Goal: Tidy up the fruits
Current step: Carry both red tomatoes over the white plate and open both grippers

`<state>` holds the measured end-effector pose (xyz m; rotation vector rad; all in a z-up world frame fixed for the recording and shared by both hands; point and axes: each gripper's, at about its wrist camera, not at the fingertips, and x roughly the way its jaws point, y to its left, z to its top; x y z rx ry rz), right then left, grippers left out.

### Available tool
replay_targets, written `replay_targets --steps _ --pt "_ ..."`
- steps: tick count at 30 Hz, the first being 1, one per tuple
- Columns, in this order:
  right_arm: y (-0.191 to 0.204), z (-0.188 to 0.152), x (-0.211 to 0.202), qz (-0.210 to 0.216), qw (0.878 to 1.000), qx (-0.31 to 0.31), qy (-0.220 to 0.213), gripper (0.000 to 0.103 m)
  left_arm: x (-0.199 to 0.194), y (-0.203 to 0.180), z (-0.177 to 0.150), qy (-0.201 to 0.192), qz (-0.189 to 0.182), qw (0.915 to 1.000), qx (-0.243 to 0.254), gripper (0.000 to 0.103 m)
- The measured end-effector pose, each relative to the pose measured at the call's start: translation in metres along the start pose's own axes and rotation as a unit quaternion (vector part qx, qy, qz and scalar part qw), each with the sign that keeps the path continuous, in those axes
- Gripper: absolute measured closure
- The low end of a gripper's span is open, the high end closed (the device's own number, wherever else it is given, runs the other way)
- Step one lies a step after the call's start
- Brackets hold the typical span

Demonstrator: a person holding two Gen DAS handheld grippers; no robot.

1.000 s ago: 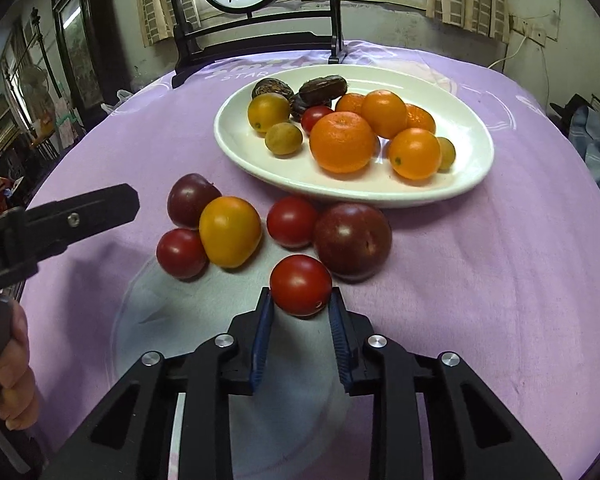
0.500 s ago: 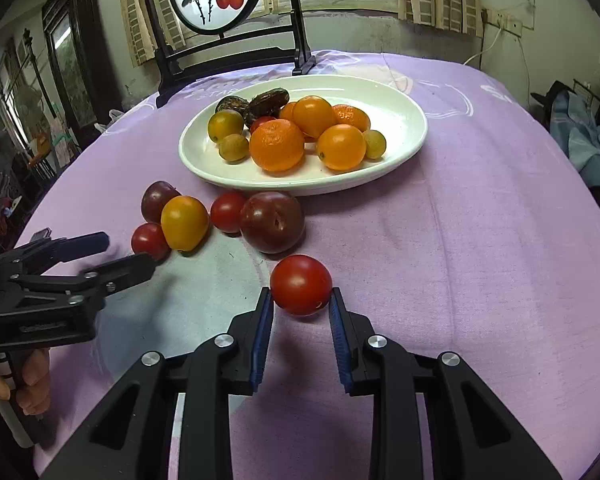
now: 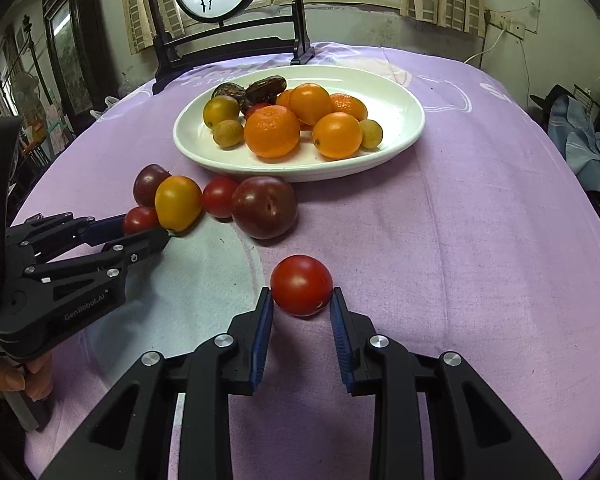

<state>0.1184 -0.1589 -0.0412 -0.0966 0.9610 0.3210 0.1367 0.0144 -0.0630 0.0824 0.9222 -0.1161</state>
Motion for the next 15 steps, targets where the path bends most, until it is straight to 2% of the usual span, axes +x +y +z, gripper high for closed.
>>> replay_targets --steps 6,9,15 --pt "-0.002 0.001 0.003 0.000 1.000 0.004 -0.001 0.072 -0.003 0.006 -0.001 0.003 -0.019 0.9997 -0.017 0.071" --pt "-0.002 0.004 0.007 -0.004 1.000 0.000 -0.004 0.066 -0.006 0.007 -0.001 0.000 -0.028 0.9994 -0.021 0.071" --pt "0.003 0.007 0.011 -0.023 0.999 -0.018 -0.013 0.063 -0.009 0.012 -0.002 0.004 -0.041 0.9985 -0.035 0.072"
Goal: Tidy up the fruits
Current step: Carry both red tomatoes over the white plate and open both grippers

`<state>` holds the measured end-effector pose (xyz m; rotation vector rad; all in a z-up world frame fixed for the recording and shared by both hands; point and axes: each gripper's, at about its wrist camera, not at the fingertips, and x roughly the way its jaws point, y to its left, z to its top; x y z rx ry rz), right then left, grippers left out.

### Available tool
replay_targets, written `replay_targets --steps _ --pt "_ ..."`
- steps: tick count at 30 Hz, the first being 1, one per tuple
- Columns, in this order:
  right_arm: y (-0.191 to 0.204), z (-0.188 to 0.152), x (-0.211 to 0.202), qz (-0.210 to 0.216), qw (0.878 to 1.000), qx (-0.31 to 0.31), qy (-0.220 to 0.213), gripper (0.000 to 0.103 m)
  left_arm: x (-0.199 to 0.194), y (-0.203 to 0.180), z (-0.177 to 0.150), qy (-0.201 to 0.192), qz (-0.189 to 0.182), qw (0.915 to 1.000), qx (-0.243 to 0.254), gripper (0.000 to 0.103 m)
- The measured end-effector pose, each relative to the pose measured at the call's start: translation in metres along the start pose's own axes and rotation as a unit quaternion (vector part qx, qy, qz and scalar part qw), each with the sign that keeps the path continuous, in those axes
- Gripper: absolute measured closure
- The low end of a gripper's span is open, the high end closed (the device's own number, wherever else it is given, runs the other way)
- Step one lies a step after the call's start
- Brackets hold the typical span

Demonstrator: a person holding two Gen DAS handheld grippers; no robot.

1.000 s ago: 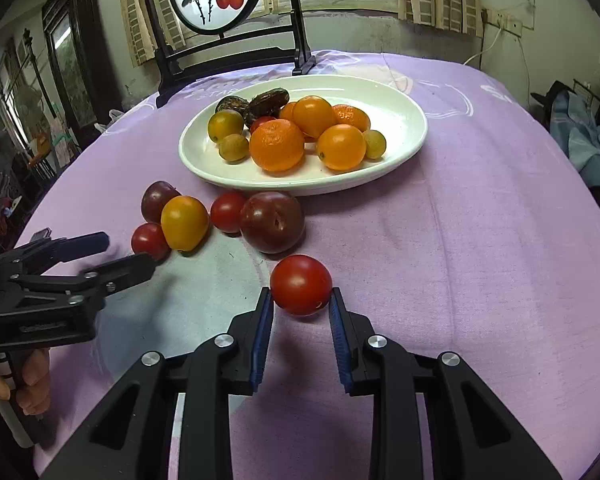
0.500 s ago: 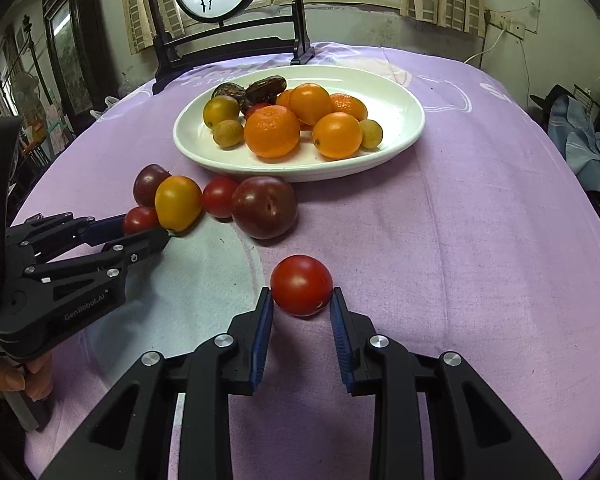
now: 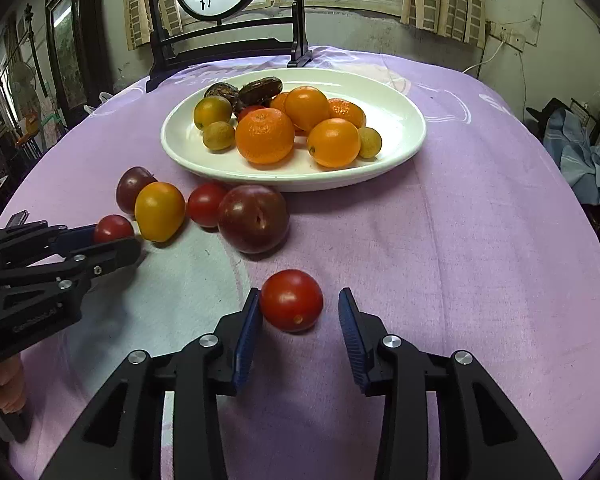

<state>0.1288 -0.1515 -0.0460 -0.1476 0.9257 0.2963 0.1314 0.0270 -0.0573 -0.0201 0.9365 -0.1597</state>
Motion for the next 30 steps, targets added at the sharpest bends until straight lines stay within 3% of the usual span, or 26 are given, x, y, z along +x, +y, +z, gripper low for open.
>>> replay_targets --steps 2,4,11,18,25,30 --pt "-0.001 0.001 0.001 0.004 1.000 0.002 -0.003 0.063 -0.002 -0.001 0.000 -0.004 0.001 1.0000 0.001 0.072" --pt "-0.005 0.001 -0.001 0.021 1.000 0.016 -0.005 0.073 -0.003 -0.001 -0.001 -0.003 0.000 1.0000 -0.003 0.072" --pt "-0.022 0.002 -0.020 0.059 0.995 0.070 -0.039 0.073 -0.026 -0.008 -0.001 -0.015 -0.010 0.9998 -0.003 0.072" --pt "-0.032 0.009 -0.033 0.087 0.991 0.089 -0.058 0.073 -0.040 -0.018 0.024 -0.025 -0.025 0.9994 0.004 0.072" --pt "-0.036 0.059 -0.038 0.087 0.993 0.058 -0.060 0.073 -0.025 -0.020 0.080 -0.025 -0.028 0.9993 -0.004 0.072" --pt "-0.049 0.117 -0.005 0.079 0.993 0.065 -0.062 0.073 0.014 -0.014 0.128 -0.005 -0.008 0.9997 -0.023 0.072"
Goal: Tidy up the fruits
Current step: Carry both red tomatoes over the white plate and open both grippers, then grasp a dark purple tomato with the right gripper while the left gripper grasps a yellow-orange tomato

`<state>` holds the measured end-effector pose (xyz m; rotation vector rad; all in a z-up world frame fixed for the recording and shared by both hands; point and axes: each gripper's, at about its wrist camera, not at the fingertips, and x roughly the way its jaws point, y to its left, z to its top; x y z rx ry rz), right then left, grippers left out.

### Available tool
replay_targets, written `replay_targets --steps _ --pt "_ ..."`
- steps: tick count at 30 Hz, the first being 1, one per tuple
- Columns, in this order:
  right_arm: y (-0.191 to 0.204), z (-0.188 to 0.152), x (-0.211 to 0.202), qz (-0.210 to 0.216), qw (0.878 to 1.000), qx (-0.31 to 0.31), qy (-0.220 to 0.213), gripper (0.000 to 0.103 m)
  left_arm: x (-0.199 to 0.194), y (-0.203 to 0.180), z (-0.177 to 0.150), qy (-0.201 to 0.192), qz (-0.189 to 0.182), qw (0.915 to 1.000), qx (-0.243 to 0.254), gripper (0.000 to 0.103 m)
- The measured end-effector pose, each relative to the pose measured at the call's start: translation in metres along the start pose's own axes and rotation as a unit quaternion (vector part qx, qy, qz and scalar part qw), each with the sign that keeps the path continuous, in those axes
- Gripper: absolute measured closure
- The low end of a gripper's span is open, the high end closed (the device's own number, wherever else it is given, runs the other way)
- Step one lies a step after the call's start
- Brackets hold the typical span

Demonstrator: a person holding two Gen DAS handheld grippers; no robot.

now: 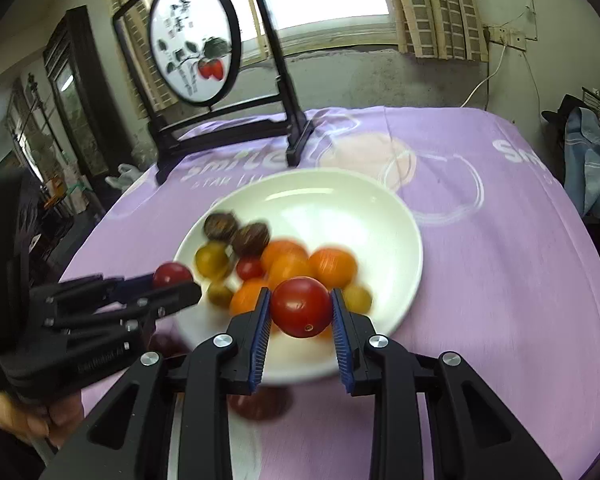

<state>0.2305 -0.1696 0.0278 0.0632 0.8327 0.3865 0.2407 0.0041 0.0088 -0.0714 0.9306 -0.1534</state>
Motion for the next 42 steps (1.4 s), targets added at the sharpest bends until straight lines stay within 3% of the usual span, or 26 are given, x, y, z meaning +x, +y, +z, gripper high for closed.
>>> replay_targets --steps 5,8,11,14,18,26,33,42 --pt "-0.012 0.038 0.055 -0.009 1.000 0.010 0.016 0.073 0.041 0.013 0.032 0.013 0.019 0.9993 -0.030 0.072" --pt "-0.012 0.045 0.081 -0.012 0.999 0.004 0.038 0.072 0.054 0.017 0.046 0.009 0.010 0.9993 -0.036 0.071" --pt "-0.014 0.047 0.094 -0.024 0.999 0.005 0.042 0.065 0.061 0.014 0.059 -0.003 0.024 0.9991 -0.034 0.066" --pt "-0.027 0.046 0.095 -0.013 0.998 0.040 0.042 0.062 0.067 0.015 0.068 0.002 0.020 0.9990 -0.041 0.056" --pt "-0.035 0.038 0.085 -0.011 0.998 0.052 0.041 0.051 0.055 0.013 0.065 -0.015 0.015 0.9989 -0.042 0.039" --pt "-0.027 0.011 0.044 -0.005 0.999 0.039 0.023 0.043 0.016 -0.001 0.036 -0.029 0.004 0.9992 -0.027 0.034" --pt "-0.015 -0.028 -0.001 -0.022 1.000 0.019 0.001 0.034 -0.034 -0.001 -0.018 -0.067 0.017 0.9974 -0.018 0.018" --pt "0.001 -0.087 -0.026 -0.032 0.999 0.008 0.013 0.033 -0.053 0.021 -0.078 -0.056 0.015 0.9971 -0.049 0.014"
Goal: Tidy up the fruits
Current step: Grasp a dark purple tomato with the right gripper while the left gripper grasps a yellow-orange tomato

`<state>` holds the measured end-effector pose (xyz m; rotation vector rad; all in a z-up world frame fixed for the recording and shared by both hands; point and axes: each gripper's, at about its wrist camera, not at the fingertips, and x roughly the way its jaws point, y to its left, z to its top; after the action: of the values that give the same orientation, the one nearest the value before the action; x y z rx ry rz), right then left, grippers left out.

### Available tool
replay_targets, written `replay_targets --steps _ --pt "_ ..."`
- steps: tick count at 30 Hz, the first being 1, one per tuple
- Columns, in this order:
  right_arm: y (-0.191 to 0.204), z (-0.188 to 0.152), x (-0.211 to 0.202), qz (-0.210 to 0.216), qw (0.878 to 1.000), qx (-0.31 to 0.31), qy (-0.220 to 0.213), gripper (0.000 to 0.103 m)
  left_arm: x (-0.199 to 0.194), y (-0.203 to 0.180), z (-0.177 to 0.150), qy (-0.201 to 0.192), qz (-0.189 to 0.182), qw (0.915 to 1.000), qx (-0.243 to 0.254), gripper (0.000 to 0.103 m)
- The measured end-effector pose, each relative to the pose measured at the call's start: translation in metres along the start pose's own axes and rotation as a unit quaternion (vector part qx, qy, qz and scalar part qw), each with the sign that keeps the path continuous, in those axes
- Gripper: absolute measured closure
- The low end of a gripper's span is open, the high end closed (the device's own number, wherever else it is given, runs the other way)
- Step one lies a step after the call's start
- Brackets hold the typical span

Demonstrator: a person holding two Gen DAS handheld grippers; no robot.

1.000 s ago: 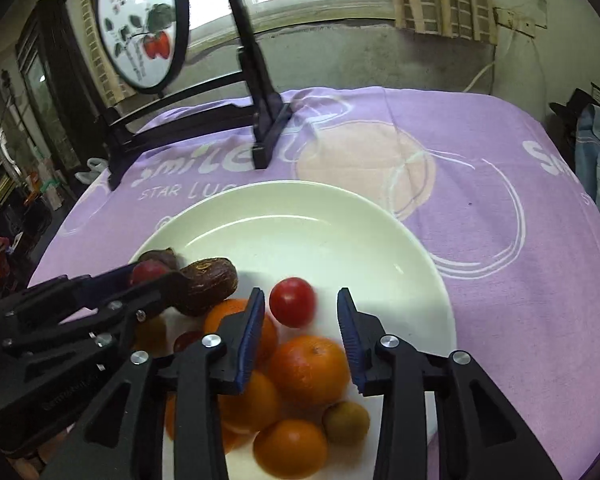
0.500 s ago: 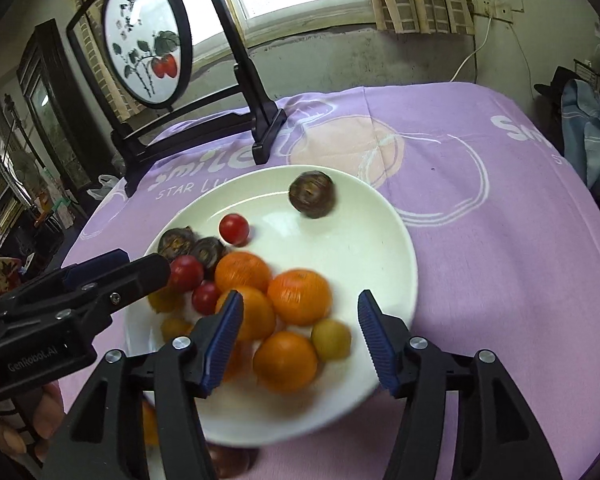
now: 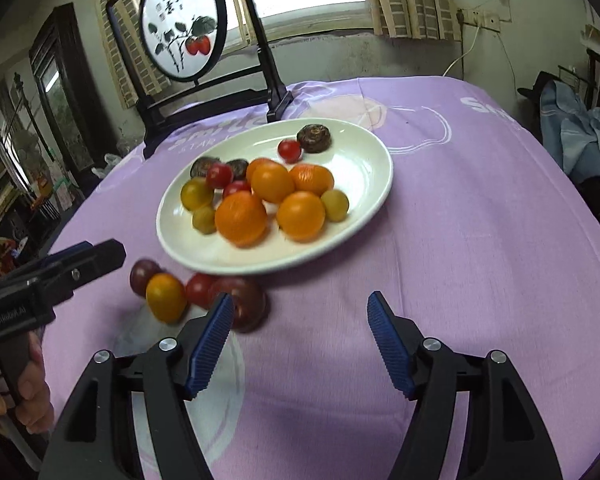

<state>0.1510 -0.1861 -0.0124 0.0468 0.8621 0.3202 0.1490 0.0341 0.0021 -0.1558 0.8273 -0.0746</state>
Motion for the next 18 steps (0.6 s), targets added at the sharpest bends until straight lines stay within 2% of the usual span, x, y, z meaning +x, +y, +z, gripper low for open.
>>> replay_targets --steps 5,12,18 --pt "0.020 -0.014 -0.001 -0.015 0.999 -0.042 0.007 0.033 -0.001 0.006 -0.017 -0.011 0.025 0.9995 0.014 0.013" --pt "0.041 -0.019 0.021 -0.026 0.995 -0.091 0.043 0.033 0.006 0.013 -0.024 -0.003 0.023 0.9995 0.019 0.013" --pt "0.052 -0.014 0.045 -0.027 0.990 -0.119 0.074 0.032 0.012 0.023 -0.023 0.016 0.020 0.9997 -0.003 0.013"
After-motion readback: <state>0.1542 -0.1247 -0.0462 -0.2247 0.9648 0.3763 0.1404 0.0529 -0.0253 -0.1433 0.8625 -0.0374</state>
